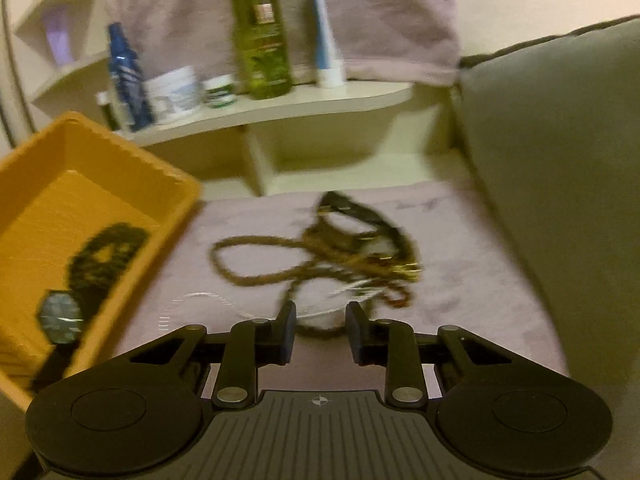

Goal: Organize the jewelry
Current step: 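Move the open right tool back over the jewelry pile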

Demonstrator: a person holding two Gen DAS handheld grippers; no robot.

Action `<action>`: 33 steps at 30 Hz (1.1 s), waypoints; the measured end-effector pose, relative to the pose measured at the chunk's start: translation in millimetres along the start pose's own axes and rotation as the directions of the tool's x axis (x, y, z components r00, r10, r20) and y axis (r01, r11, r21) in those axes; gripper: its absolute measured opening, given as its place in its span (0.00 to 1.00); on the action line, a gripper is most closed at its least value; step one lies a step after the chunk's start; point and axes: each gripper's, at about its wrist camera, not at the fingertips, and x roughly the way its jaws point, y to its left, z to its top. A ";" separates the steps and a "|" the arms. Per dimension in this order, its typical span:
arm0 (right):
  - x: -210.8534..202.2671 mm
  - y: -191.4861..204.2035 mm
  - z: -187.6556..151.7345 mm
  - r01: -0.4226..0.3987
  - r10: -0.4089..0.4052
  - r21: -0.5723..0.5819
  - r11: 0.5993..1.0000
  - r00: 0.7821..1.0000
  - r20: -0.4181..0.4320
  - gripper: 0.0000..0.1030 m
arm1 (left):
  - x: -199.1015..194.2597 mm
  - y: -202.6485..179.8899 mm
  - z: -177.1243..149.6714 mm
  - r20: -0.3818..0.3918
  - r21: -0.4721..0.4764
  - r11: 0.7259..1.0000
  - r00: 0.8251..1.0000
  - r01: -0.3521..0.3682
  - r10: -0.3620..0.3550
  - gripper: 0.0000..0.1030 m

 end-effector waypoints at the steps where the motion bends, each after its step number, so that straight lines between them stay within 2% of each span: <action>1: 0.0 -4.7 -0.2 0.016 -0.016 0.019 1.000 1.000 -0.002 0.28 | -0.1 -0.2 0.1 0.001 0.000 1.000 1.000 -0.001 0.001 0.06; 4: 3.8 -19.2 -1.9 0.034 -0.033 0.073 0.997 0.999 -0.022 0.28 | 0.0 -0.3 0.2 0.002 0.001 1.000 1.000 -0.003 0.003 0.06; 8: 8.5 -25.9 -1.4 -0.001 0.003 0.124 0.992 1.000 -0.016 0.26 | 0.0 -0.1 0.2 0.001 0.000 1.000 1.000 -0.005 0.005 0.06; 9: 10.7 -25.6 -1.3 -0.002 0.004 0.128 0.992 1.000 -0.018 0.25 | -0.1 0.2 0.4 0.000 0.000 1.000 1.000 -0.006 0.006 0.06; 11: 13.7 -22.8 -1.4 0.006 -0.004 0.126 0.992 1.000 -0.024 0.16 | 0.0 -0.1 0.2 0.000 0.001 1.000 1.000 -0.004 0.004 0.06; 17: 4.4 -15.2 -4.2 0.016 -0.014 0.097 0.995 1.000 -0.018 0.06 | -0.1 -0.2 0.0 0.001 0.001 1.000 1.000 -0.005 0.005 0.06; 21: -9.5 -17.1 -5.1 0.021 -0.021 0.082 0.996 1.000 0.002 0.06 | -0.1 -0.4 0.0 0.001 0.001 1.000 1.000 -0.004 0.004 0.06; 33: -49.0 -45.0 6.6 0.109 -0.116 0.070 0.992 0.988 0.106 0.06 | -0.6 -2.4 0.2 0.004 0.004 1.000 1.000 -0.006 0.006 0.06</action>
